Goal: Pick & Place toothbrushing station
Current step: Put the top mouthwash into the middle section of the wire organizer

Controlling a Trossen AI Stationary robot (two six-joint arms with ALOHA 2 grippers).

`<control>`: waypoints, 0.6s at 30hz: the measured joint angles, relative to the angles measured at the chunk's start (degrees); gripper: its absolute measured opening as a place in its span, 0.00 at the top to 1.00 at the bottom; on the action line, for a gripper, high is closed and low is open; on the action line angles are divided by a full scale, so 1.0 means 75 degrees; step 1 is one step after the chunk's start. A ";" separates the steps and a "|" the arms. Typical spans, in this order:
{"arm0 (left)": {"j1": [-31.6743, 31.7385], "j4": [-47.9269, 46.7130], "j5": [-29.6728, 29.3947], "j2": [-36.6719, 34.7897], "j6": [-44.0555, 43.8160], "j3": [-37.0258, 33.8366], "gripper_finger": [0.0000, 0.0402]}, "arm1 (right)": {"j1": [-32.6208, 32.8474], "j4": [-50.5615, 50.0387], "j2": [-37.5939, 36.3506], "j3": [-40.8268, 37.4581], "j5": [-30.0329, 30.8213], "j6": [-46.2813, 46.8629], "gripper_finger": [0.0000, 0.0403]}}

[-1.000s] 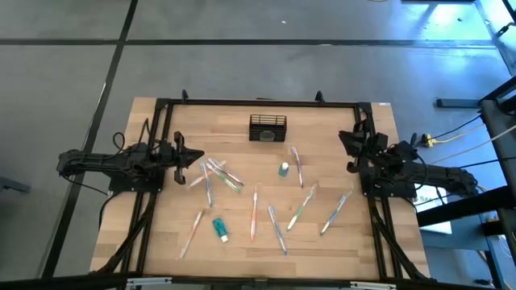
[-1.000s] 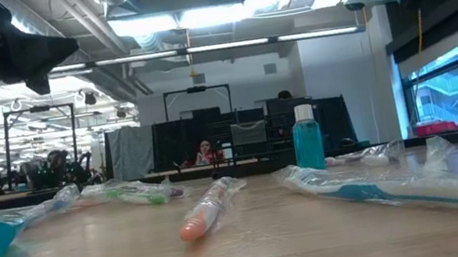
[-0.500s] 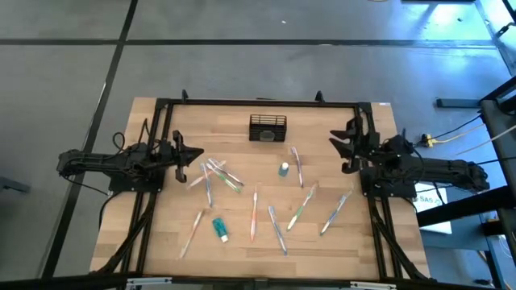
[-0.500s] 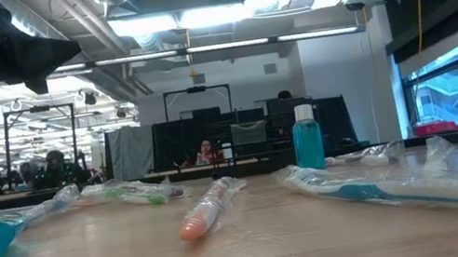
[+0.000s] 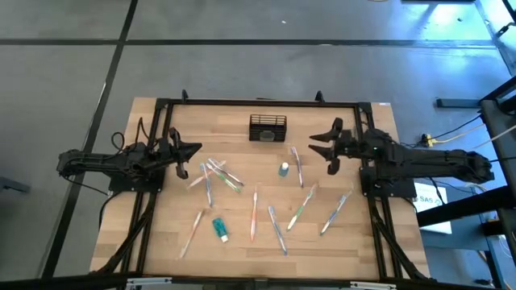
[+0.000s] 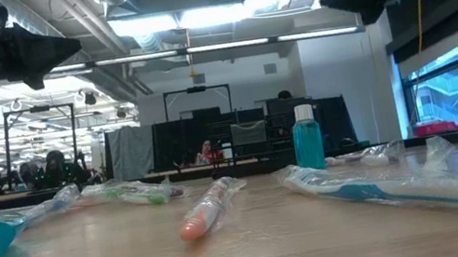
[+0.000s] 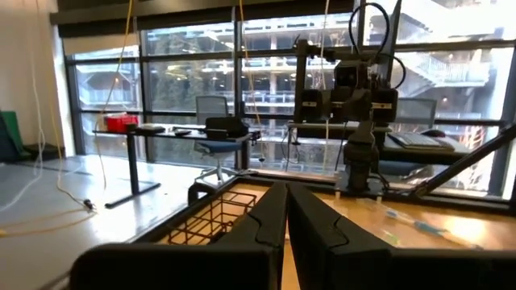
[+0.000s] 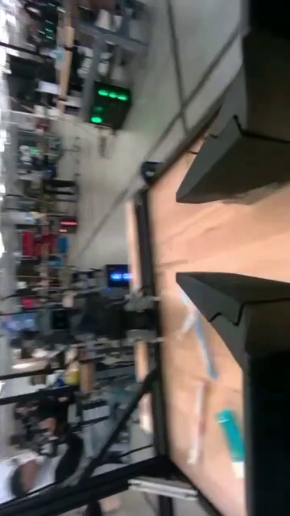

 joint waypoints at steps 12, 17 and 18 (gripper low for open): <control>0.0000 -0.0002 0.0009 0.0000 0.0056 0.0000 0.98 | 0.0556 -0.0115 0.1267 0.0003 -0.0374 -0.0199 0.62; 0.0000 -0.0002 0.0012 0.0000 -0.0005 0.0000 0.98 | 0.0859 -0.0086 0.1644 0.0003 0.0244 -0.0221 0.62; 0.0000 -0.0002 0.0015 0.0000 -0.0006 0.0000 0.98 | 0.0911 -0.0086 0.1723 0.0003 0.0379 -0.0222 0.62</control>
